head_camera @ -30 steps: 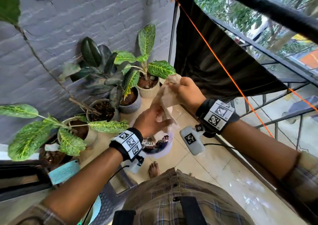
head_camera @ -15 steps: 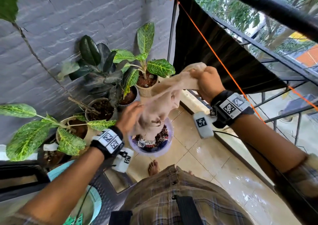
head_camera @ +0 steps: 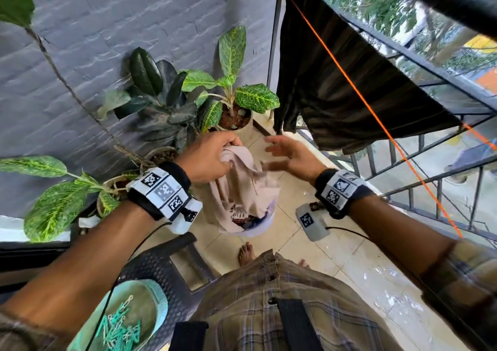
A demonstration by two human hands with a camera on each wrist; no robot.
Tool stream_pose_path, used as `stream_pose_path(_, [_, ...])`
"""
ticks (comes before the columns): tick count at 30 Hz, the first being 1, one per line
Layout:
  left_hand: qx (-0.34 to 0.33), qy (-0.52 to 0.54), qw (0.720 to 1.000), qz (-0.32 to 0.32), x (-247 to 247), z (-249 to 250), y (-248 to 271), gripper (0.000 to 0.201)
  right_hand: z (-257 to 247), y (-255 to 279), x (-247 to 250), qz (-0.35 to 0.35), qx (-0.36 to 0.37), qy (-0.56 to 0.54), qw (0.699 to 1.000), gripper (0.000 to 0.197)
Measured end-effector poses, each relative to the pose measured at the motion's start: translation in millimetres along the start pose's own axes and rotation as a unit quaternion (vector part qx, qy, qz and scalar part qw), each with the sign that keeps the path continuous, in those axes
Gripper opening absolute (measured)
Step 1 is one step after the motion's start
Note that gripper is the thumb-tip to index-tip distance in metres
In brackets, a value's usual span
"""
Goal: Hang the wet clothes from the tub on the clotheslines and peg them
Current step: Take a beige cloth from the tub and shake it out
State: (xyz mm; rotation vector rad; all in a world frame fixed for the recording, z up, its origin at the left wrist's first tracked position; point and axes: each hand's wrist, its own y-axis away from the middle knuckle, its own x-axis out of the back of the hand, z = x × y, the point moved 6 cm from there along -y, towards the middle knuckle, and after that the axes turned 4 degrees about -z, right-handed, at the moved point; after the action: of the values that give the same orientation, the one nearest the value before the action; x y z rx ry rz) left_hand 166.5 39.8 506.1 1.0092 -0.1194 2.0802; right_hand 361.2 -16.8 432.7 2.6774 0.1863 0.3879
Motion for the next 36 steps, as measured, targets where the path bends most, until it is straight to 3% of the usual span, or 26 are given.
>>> stream_pose_path(2, [-0.013, 0.001, 1.000, 0.011, 0.4, 7.6, 0.0, 0.031, -4.6, 0.0, -27.3, -0.072, 0.042, 0.113, 0.990, 0.072])
stream_pose_path(4, [-0.030, 0.011, 0.999, 0.024, 2.9, 12.0, 1.6, 0.026, -8.8, -1.6, -46.2, -0.083, 0.081, 0.192, 0.975, 0.057])
stream_pose_path(7, [-0.052, -0.006, 0.997, 0.054, 13.5, 13.2, 6.4, 0.021, -13.4, -4.5, -51.7, -0.042, 0.095, 0.240, 0.965, 0.028])
stream_pose_path(11, [-0.041, -0.110, 0.989, 0.087, 27.0, -0.9, 13.2, 0.015, -27.2, -5.9, -21.1, 0.049, 0.149, 0.239, 0.958, 0.016])
stream_pose_path(14, [0.018, -0.179, 0.983, 0.041, 22.8, -18.0, 14.9, 0.011, -44.5, -4.7, -6.4, 0.053, 0.218, 0.308, 0.924, 0.028])
stream_pose_path(17, [0.068, -0.181, 0.981, 0.018, 24.3, -31.2, 16.0, 0.015, -58.0, -5.1, 2.8, 0.011, 0.232, 0.367, 0.901, 0.042])
stream_pose_path(20, [0.076, -0.165, 0.983, 0.003, 24.6, -30.4, 13.3, 0.022, -64.7, -4.3, 12.6, -0.049, 0.197, 0.445, 0.872, 0.056])
stream_pose_path(24, [0.045, -0.206, 0.977, 0.023, 27.8, -12.9, 12.6, 0.030, -64.9, -1.7, 19.5, -0.083, 0.111, 0.543, 0.828, 0.056])
stream_pose_path(26, [0.036, -0.225, 0.974, 0.021, 31.0, -8.3, 10.2, 0.024, -59.2, -3.5, 26.7, -0.083, 0.075, 0.536, 0.837, 0.047])
stream_pose_path(29, [-0.006, -0.157, 0.987, -0.014, 28.8, -4.0, 6.7, 0.030, -47.0, -1.8, 35.6, -0.087, 0.017, 0.483, 0.871, 0.032])
stream_pose_path(33, [0.017, -0.033, 0.999, -0.028, 30.6, -10.3, 8.8, 0.020, -39.4, 8.1, 43.6, -0.063, 0.012, 0.379, 0.923, 0.036])
stream_pose_path(36, [0.028, -0.006, 0.999, -0.033, 32.5, -18.0, 10.7, 0.026, -42.4, 15.5, 43.7, -0.073, 0.022, 0.370, 0.926, 0.036])
